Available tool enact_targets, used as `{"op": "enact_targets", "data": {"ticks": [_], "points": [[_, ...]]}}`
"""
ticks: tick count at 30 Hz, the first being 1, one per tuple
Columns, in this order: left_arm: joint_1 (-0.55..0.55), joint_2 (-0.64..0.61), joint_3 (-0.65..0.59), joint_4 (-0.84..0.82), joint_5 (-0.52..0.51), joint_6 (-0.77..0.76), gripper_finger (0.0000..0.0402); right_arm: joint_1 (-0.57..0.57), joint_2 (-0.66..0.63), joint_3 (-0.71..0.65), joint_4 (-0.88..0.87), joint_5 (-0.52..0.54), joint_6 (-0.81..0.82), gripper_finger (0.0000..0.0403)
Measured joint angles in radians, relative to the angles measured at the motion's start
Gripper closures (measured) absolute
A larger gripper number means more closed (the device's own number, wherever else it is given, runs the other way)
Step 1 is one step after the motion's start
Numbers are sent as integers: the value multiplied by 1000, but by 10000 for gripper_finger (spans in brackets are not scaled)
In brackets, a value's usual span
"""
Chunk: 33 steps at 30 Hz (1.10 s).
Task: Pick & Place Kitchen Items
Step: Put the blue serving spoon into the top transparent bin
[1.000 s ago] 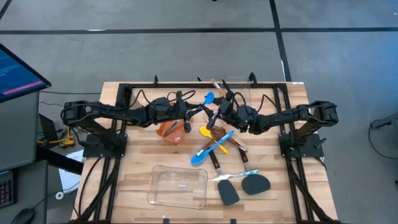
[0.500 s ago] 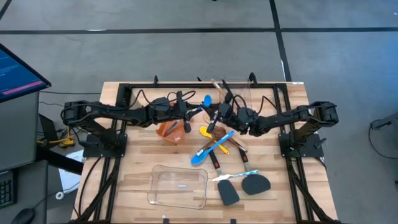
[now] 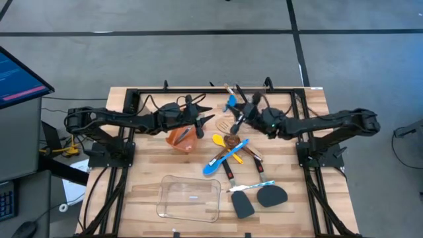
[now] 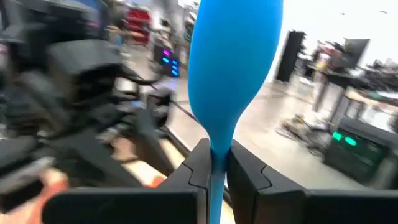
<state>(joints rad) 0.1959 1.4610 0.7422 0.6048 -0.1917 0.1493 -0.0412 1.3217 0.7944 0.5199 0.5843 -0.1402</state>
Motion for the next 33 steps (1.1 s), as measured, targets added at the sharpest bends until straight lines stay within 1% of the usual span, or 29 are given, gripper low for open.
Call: {"op": "enact_targets", "data": {"ticks": [3,7,10,13,17,19,21,23,28,33], "points": [[0,-2,0,3,0,-3,259,-39,-84,0,-148,8,81,382],[0,-2,0,1,0,-53,249,-118,-182,0,-329,-32,189,382],[0,-2,0,1,1,-65,244,-192,-230,8,-438,-97,241,382],[0,-2,0,1,5,-80,243,-271,-244,60,-609,-186,302,382],[0,-2,0,1,5,-80,244,-353,-192,164,-824,-267,325,382],[0,-2,0,1,5,-80,244,-387,-148,218,-902,-327,325,382],[0,-2,0,1,4,-80,244,-421,-103,266,-957,-391,325,382],[0,-2,0,1,4,-80,244,-451,-58,306,-1014,-432,325,382],[0,-2,0,1,4,-80,244,-518,53,372,-1154,-498,317,382],[0,-2,0,1,3,-80,245,-571,150,380,-1203,-540,290,382]]}}
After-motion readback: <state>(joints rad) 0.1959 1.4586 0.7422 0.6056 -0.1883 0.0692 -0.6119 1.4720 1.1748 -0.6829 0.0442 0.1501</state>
